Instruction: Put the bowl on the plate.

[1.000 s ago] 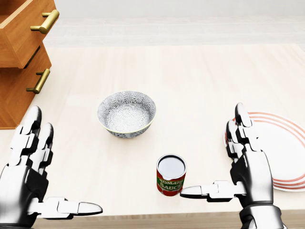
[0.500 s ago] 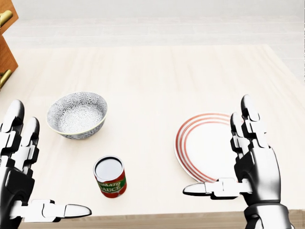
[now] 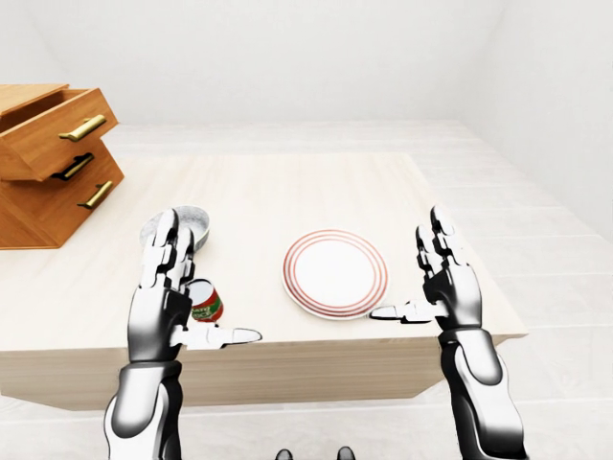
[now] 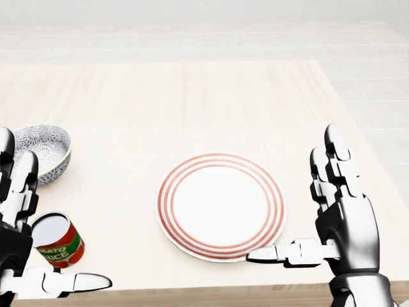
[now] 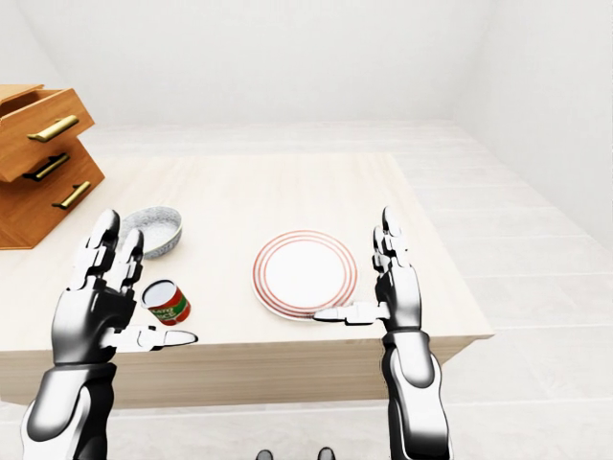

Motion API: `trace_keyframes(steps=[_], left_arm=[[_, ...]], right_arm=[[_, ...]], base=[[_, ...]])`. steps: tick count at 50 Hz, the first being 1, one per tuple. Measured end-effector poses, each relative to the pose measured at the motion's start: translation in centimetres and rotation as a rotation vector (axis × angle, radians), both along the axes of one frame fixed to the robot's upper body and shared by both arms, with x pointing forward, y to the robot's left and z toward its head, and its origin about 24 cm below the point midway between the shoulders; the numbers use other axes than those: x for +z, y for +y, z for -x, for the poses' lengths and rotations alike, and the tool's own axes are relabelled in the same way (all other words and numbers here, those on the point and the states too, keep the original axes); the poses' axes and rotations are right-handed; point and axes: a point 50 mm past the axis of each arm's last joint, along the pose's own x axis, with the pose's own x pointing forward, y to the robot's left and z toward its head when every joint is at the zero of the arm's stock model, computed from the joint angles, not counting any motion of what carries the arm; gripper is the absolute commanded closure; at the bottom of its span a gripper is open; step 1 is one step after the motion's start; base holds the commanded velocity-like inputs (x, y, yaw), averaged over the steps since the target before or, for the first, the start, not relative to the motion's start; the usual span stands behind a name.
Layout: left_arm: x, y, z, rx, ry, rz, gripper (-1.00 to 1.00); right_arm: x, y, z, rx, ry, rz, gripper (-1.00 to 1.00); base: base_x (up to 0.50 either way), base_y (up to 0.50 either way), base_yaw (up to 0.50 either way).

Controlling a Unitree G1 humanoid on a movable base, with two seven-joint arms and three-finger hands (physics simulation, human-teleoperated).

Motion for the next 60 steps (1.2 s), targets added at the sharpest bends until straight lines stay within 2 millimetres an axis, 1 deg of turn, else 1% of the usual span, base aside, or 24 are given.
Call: trace_keyframes(steps=[12,29,37,49,60], left_arm=[[0.2,0.1,-0.1,-0.007,-0.009,-0.009,-1.00],[0.8,0.4,0.4,-0.008,-0.036,-0.012,-1.00],[0.9,0.5,0.7,-0.006,-0.041,-0.014,-1.00],[1.0,0.5,0.9,-0.006,-0.044,-0.015,-1.00],[1.0,0.5,1.1,-0.007,-0.042,-0.016,-1.00]], right_arm=[[0.1,0.2,0.1,0.012,-0.004,0.013,-1.00],[0.2,0.3,0.3,0.021,-0.006,0.020,-1.00],[0.1,0.3,0.4,0.023,-0.004,0.023,-1.00],[-0.1,0.2,0.4,0.023,0.004,0.025,-1.00],[-0.2,0.2,0.5,0.023,0.010,0.032,-1.00]], base=[[0.00,-0.11,0.00],[0.00,0.00,0.00],[0.29,0.00,0.00],[0.02,0.00,0.00],[0.36,0.00,0.00]])
